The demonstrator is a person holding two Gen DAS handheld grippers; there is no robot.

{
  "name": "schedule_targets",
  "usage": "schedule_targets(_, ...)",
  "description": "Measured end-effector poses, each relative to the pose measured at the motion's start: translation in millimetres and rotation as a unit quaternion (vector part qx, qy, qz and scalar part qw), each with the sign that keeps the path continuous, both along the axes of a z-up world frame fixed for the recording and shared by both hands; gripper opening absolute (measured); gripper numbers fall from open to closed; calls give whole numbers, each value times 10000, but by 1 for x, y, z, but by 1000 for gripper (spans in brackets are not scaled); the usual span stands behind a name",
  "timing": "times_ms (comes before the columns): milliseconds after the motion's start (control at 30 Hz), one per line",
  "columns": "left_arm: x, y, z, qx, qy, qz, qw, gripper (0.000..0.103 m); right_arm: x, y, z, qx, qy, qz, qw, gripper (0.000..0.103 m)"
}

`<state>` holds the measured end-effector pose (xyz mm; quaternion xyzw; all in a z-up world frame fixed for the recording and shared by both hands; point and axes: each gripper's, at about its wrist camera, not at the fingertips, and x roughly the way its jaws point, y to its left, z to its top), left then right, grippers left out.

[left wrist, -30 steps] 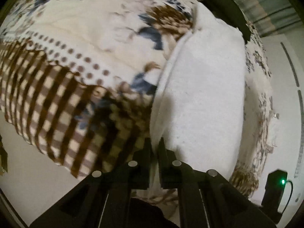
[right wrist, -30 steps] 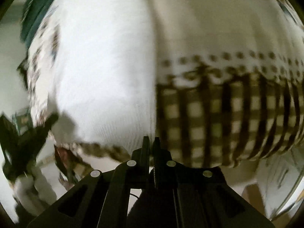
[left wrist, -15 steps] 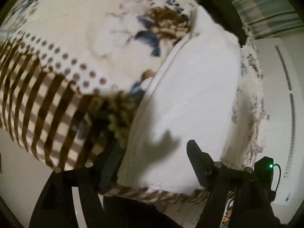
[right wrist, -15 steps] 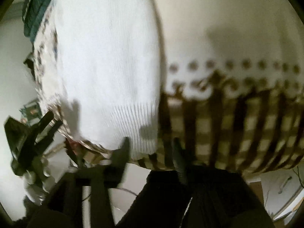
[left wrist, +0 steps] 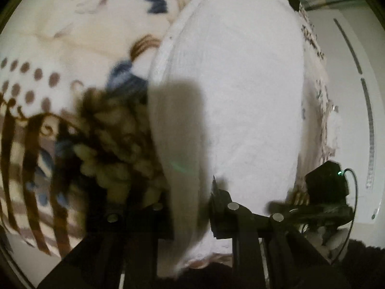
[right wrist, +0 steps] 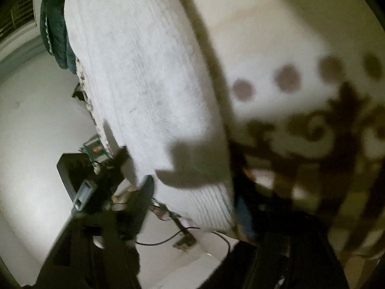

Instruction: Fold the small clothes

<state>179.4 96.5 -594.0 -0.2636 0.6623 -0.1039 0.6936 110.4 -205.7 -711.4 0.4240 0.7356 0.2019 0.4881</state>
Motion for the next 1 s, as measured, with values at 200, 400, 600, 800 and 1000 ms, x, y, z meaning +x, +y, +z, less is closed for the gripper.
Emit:
schedule_targets(200, 0, 3, 50, -378, -185, 529, 9977, 15, -3, 10, 41, 195, -291, -224, 9991, 13)
schedule_targets(400, 46, 3, 117, -774, -937, 871, 9888, 15, 47, -14, 135, 240, -1221, -254, 9919, 13)
schedule_targets(600, 160, 10, 135, -1092, -1387, 1107, 9781, 16, 160, -28, 192, 13, -1892, -594, 9801, 13)
schedule_targets(800, 291, 22, 118, -1505, -1655, 1379, 9648, 39, 311, -47, 182, -358, -2135, -1076, 9703, 13)
schedule_targets(1000, 355, 40, 93, -1691, -1494, 1455, 9633, 56, 410, -54, 123, -427, -1481, -1540, 9760, 44)
